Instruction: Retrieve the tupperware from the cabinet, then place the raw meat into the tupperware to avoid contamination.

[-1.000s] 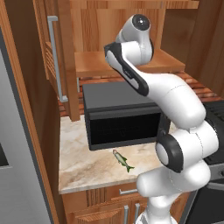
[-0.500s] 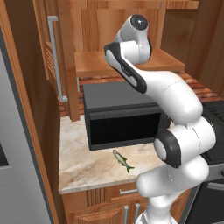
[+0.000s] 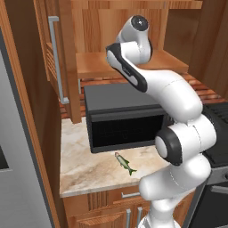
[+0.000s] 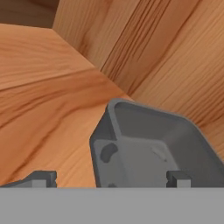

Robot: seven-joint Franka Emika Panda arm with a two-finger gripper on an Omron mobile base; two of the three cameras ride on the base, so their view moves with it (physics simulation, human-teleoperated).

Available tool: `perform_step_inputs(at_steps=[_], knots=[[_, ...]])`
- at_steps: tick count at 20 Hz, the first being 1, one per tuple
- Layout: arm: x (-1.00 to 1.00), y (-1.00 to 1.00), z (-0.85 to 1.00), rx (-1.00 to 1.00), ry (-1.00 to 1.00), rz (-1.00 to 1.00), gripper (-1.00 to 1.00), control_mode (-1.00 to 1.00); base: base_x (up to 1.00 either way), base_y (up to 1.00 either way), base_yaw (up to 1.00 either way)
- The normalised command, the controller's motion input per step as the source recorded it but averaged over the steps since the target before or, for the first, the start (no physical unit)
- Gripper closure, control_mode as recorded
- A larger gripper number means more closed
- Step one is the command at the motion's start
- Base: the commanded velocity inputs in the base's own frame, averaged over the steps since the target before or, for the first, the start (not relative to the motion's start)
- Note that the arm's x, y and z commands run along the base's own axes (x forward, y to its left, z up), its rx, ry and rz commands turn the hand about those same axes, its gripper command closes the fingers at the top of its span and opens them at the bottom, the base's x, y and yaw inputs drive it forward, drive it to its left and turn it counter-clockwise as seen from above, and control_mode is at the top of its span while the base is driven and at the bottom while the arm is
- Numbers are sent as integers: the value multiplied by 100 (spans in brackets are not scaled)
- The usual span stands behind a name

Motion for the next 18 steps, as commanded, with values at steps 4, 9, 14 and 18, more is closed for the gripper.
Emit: perform_step_inputs(at_steps=[4, 9, 14, 18], knots=[[17, 0, -1, 0, 2, 0, -100, -100, 0, 0, 0], [18, 0, -1, 0, 2, 0, -100, -100, 0, 0, 0], [11, 0, -3, 0, 3, 0, -100, -100, 0, 0, 0], [7, 2, -2, 0, 4, 0, 100, -100, 0, 0, 0]])
